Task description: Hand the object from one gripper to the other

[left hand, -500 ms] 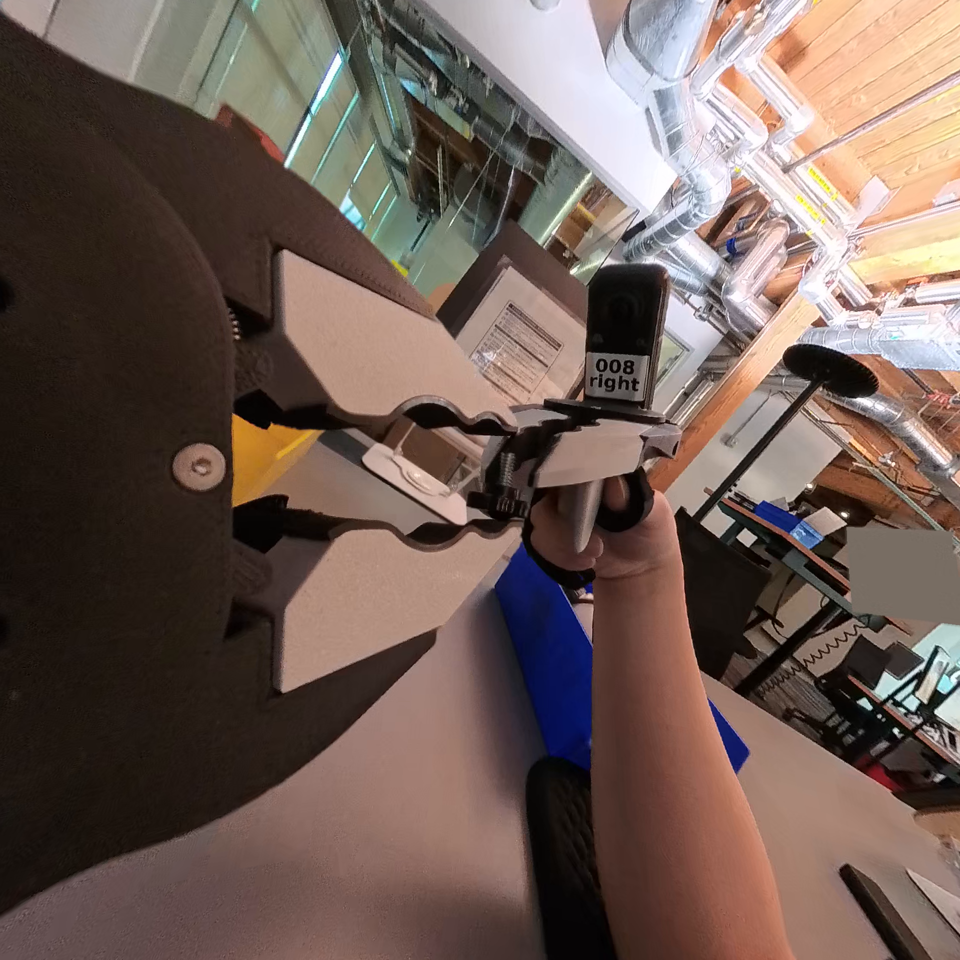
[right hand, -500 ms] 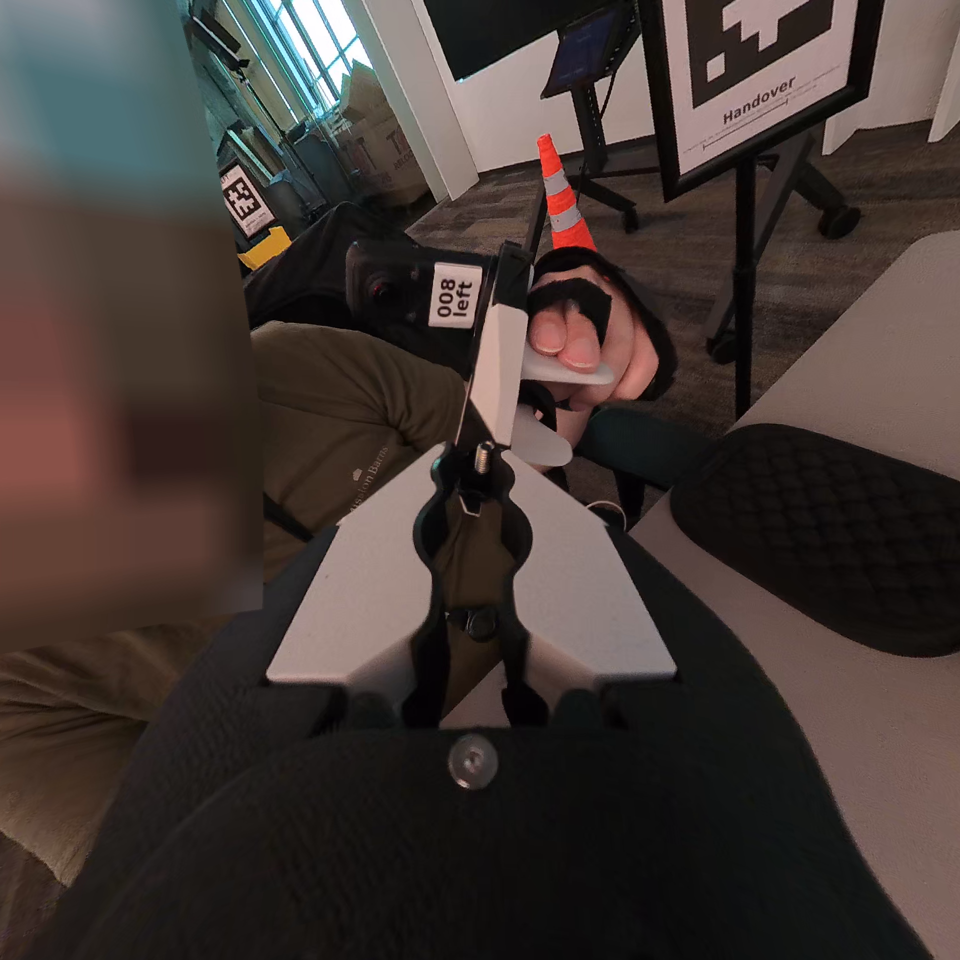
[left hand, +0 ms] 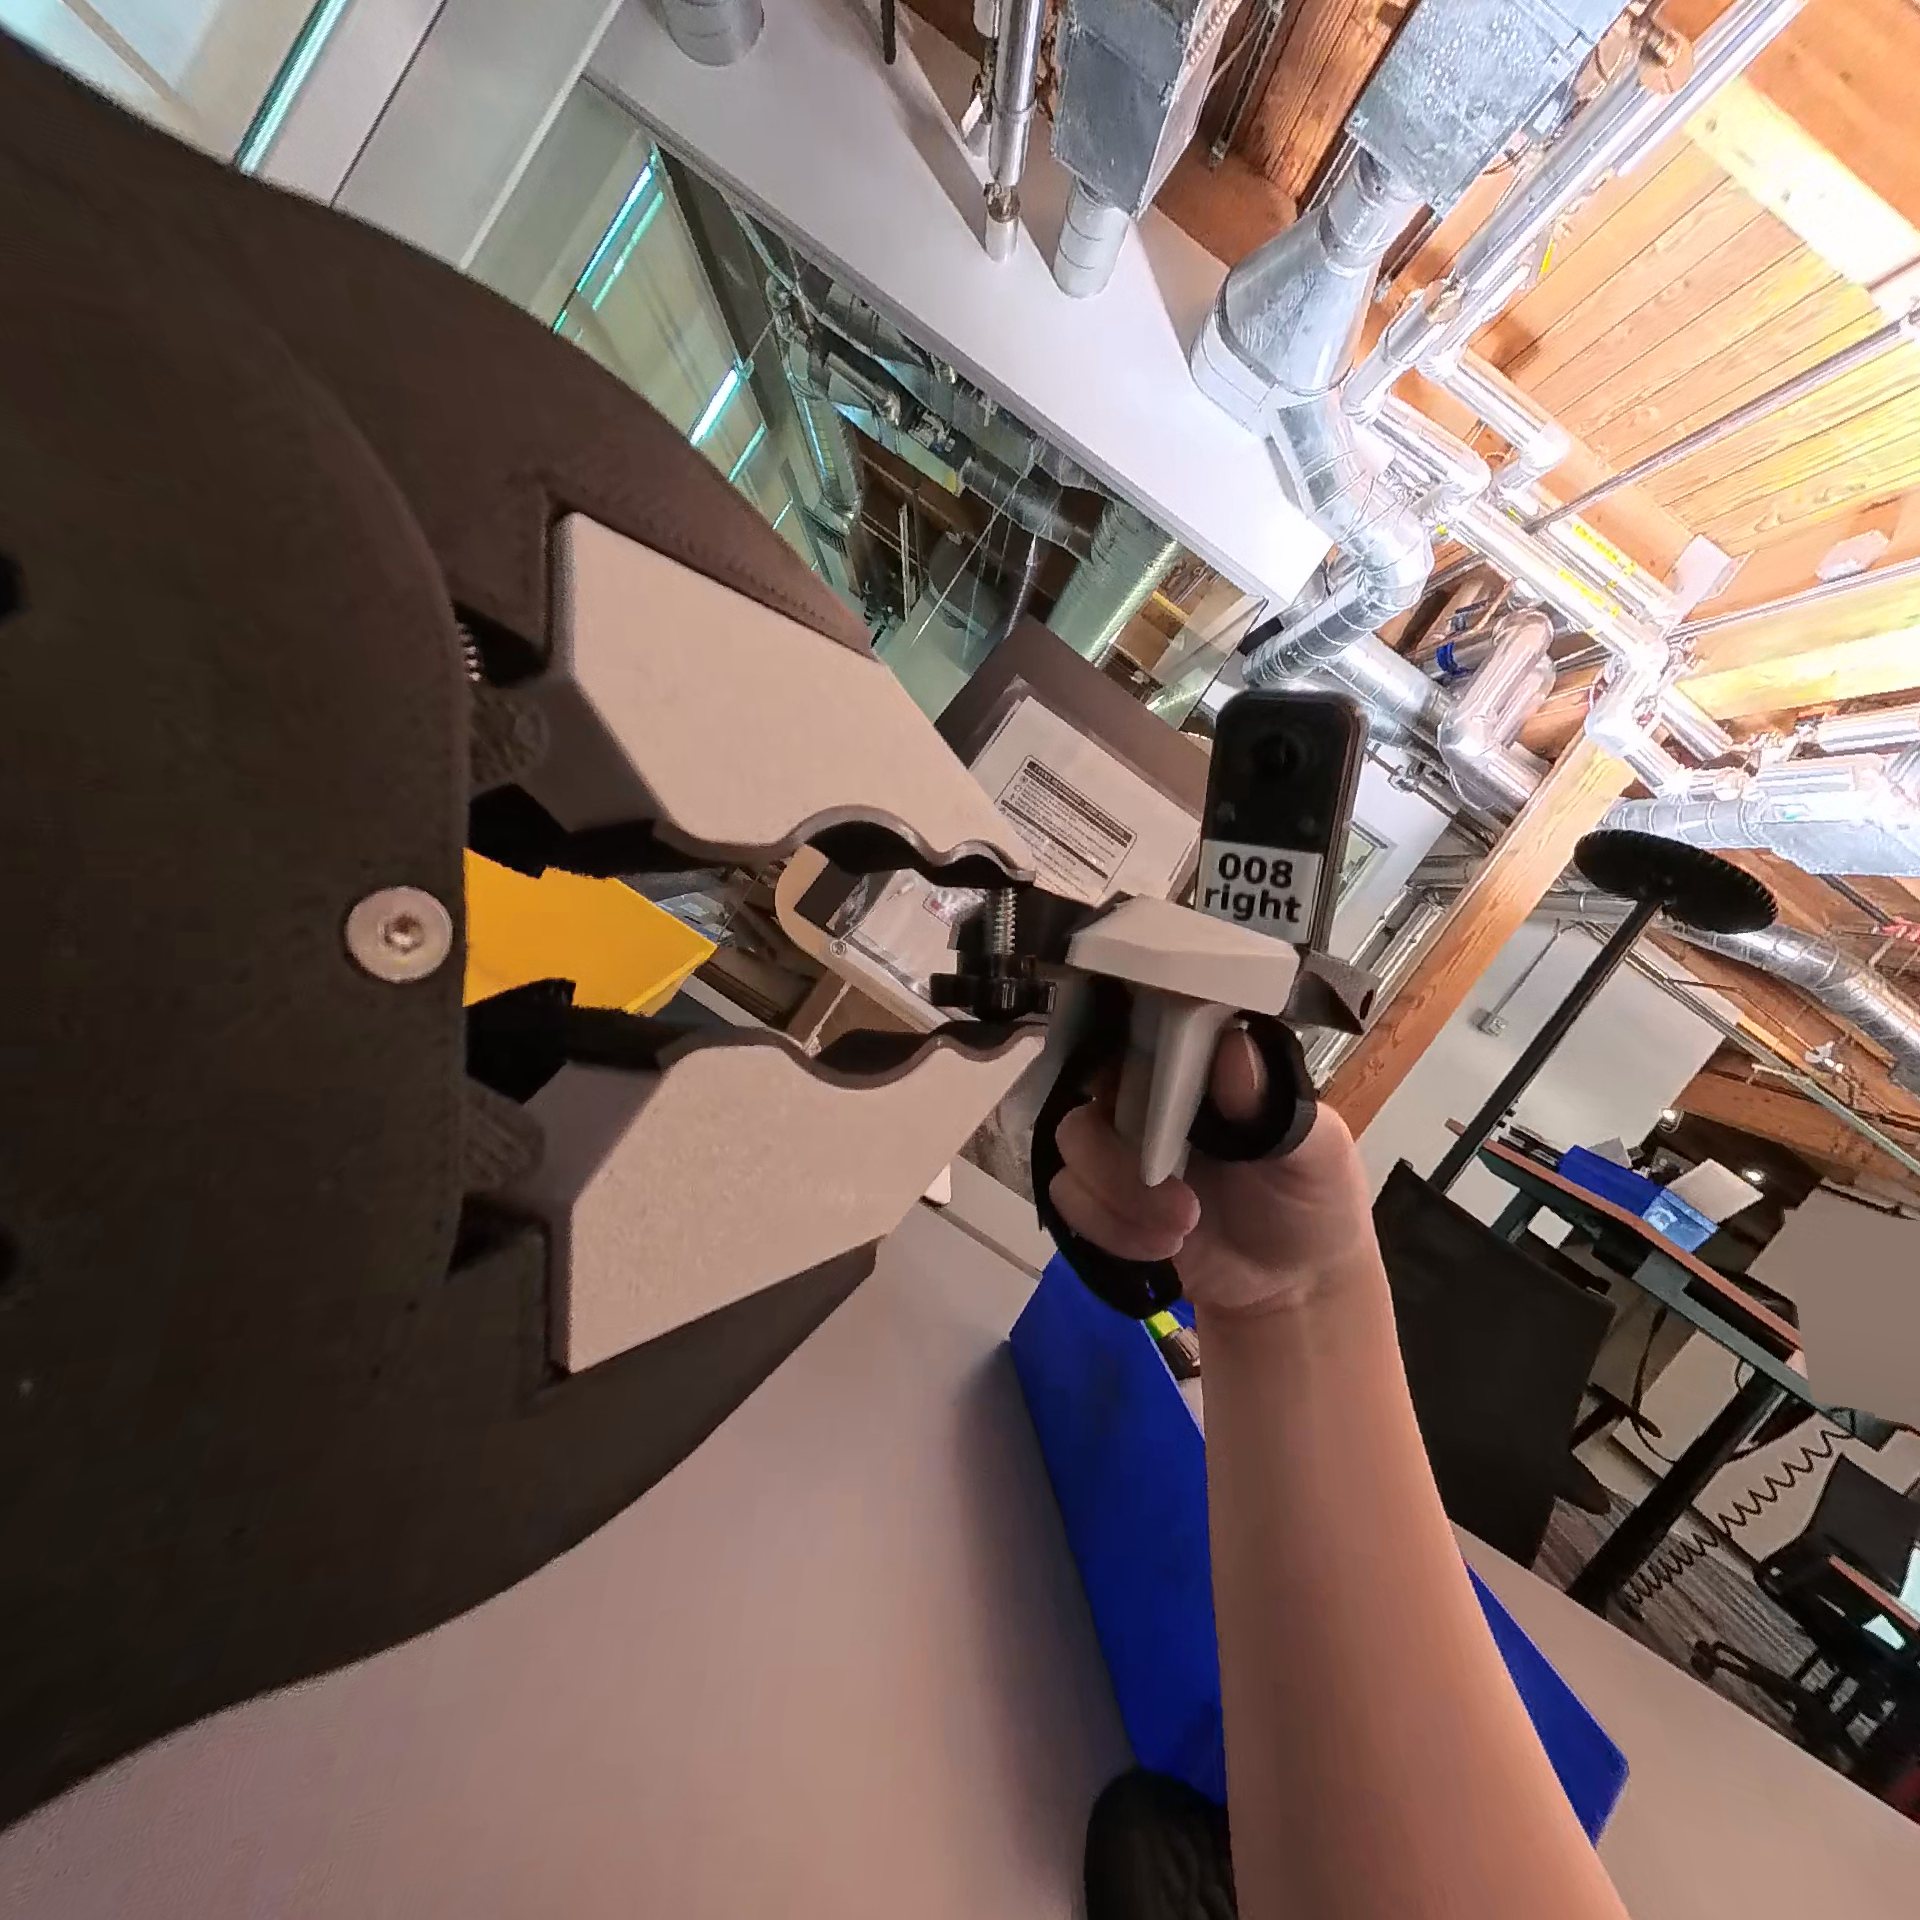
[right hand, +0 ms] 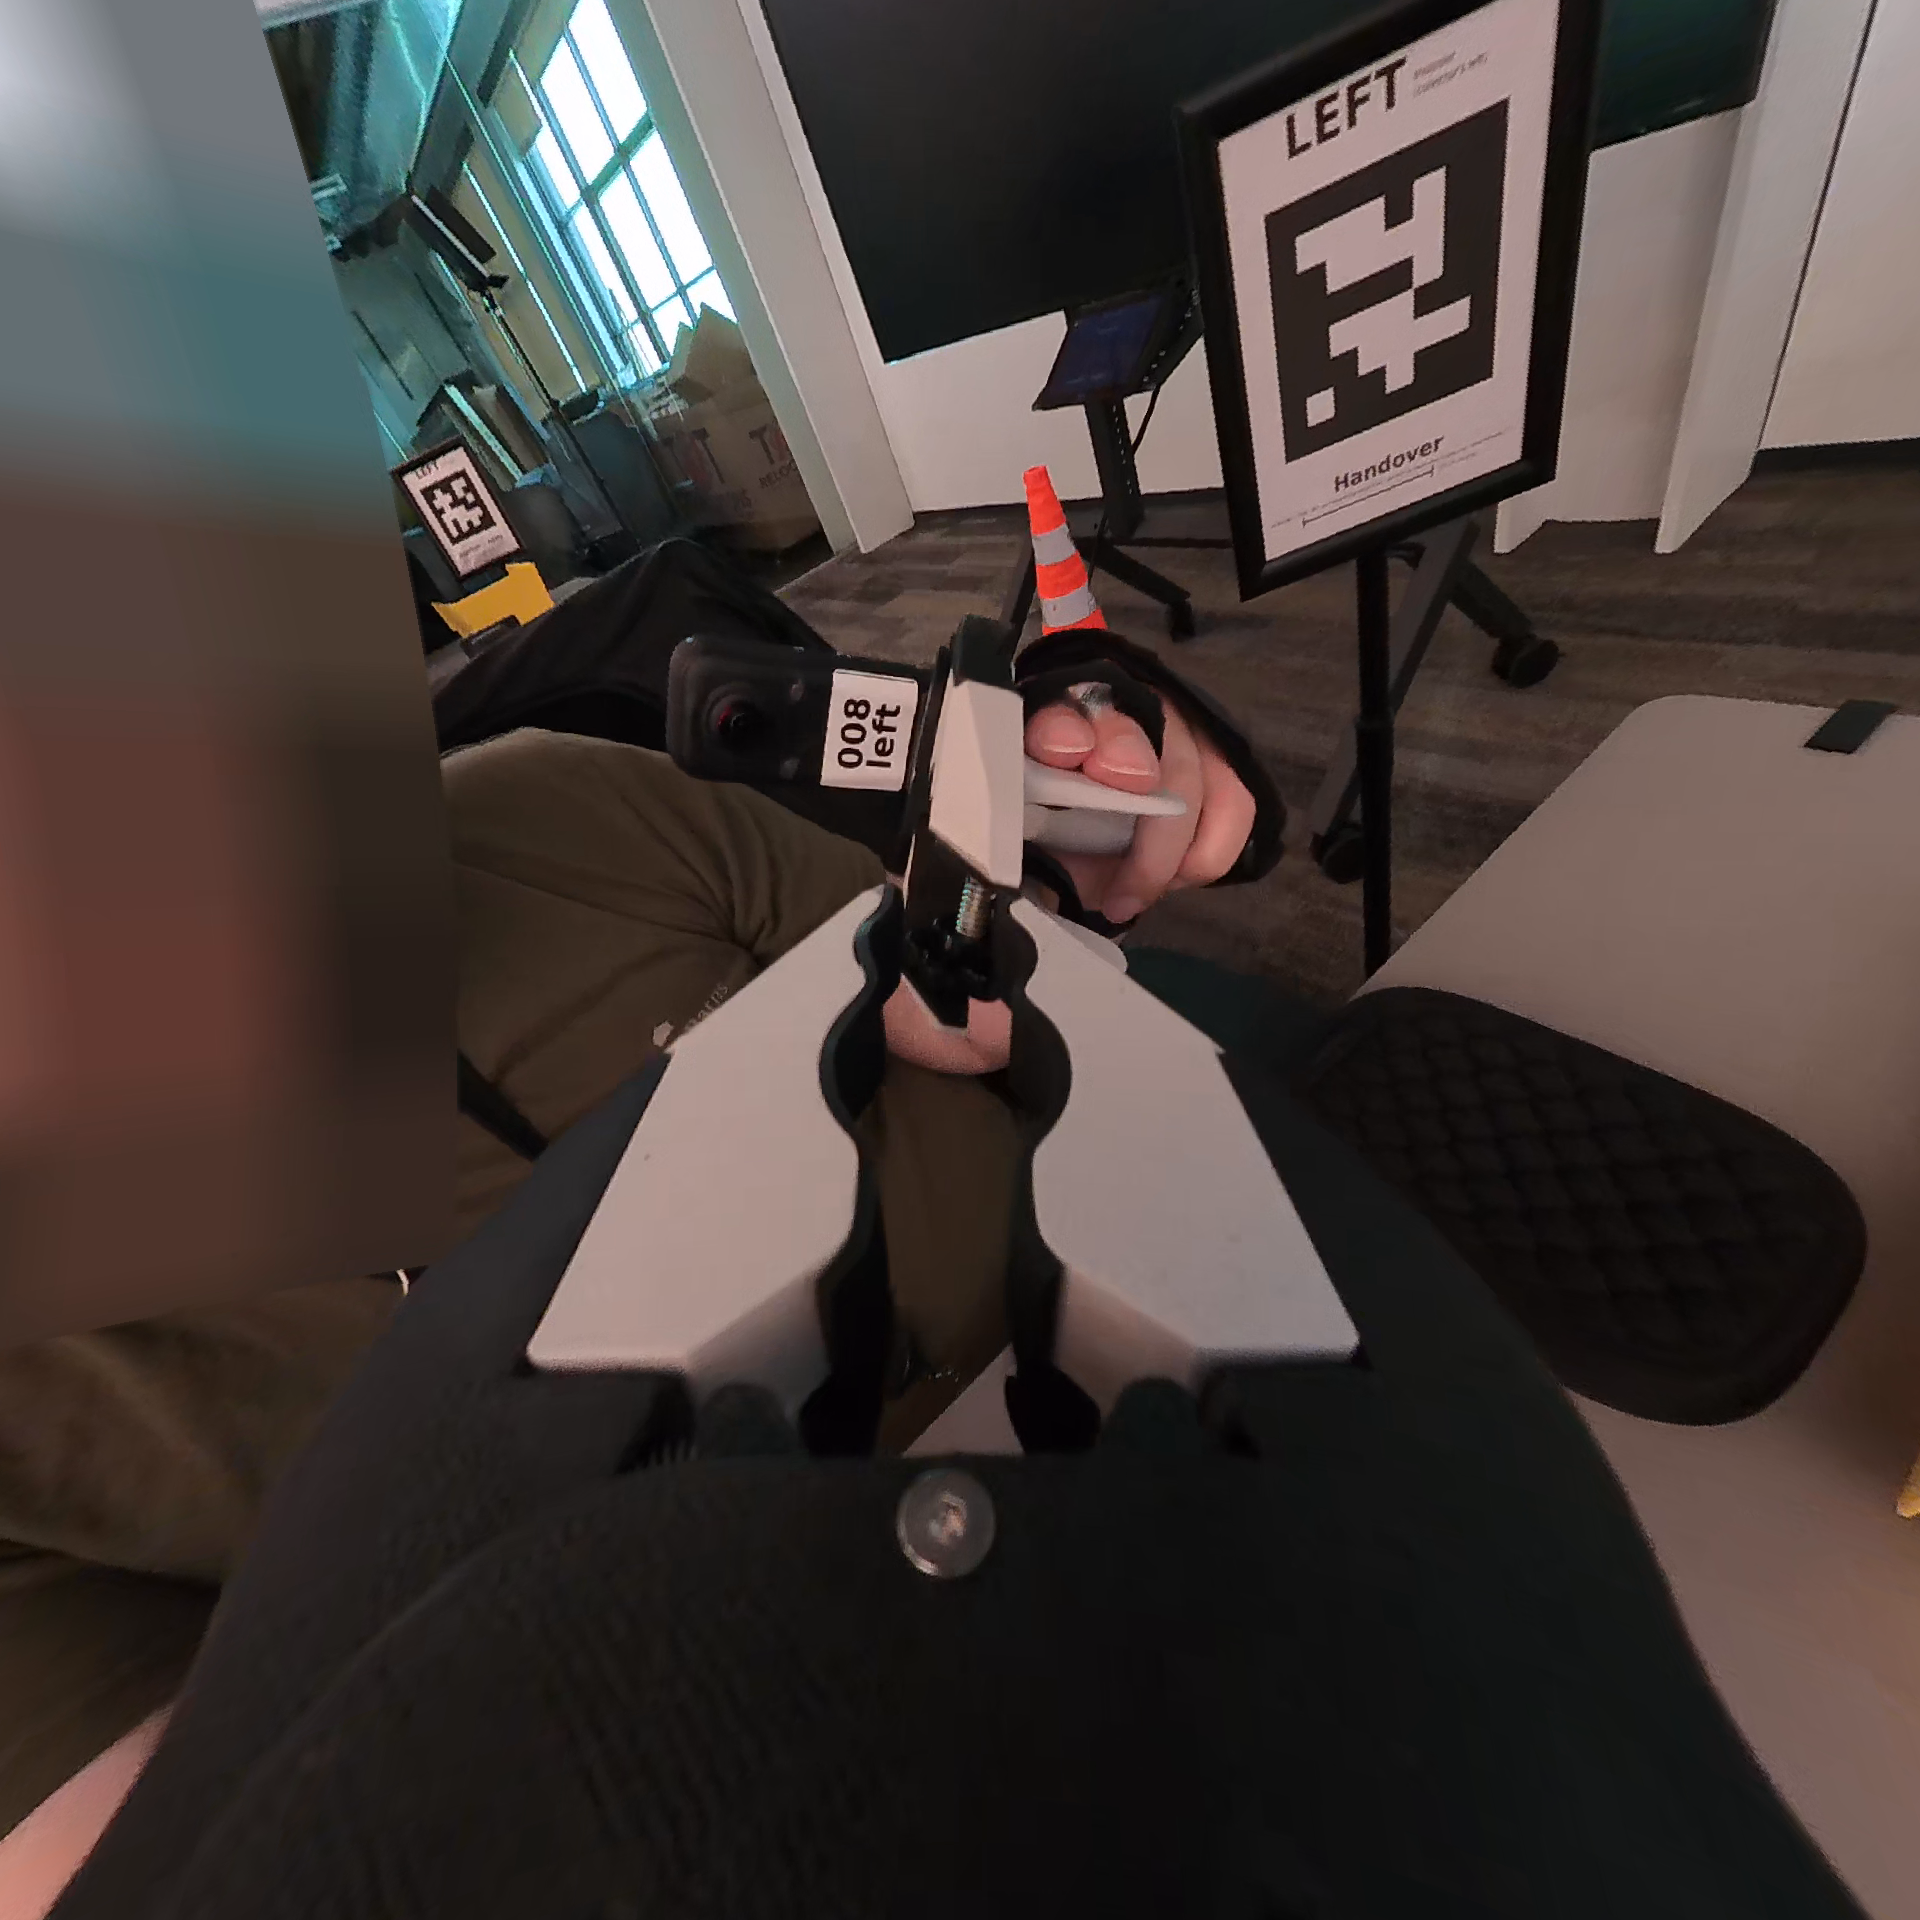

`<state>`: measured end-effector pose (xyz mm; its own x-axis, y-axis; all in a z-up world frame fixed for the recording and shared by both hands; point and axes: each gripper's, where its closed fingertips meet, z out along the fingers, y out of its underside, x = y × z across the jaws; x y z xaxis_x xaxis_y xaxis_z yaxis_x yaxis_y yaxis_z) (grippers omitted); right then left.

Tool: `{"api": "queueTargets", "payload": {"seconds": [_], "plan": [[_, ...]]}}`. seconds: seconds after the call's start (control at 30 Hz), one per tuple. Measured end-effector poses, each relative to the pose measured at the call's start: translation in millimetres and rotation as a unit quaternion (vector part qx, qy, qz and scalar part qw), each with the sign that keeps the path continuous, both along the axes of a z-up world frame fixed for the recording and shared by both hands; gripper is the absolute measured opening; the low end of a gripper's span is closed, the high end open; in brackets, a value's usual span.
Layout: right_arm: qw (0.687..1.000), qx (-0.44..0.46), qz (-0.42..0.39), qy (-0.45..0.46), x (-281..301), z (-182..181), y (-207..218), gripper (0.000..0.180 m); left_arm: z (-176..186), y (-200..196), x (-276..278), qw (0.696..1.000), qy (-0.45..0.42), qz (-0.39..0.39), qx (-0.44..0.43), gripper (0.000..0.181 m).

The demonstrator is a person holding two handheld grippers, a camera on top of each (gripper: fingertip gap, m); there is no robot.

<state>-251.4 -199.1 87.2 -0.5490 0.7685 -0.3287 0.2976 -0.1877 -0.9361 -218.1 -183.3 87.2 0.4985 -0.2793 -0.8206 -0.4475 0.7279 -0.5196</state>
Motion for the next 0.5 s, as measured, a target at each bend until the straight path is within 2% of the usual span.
{"api": "queueTargets", "payload": {"seconds": [0.3, 0.5], "plan": [[0.996, -0.034, -0.048, 0.065, 4.7, 21.0, 28.7, 0.018, 22.6, 5.3, -5.9, 0.998, -0.054, -0.03, 0.012, 0.023], [0.984, 0.026, -0.131, 0.117, 32.5, 39.3, 57.5, 0.025, 52.1, 30.9, -0.8, 0.997, -0.049, -0.049, 0.037, 0.023]]}}
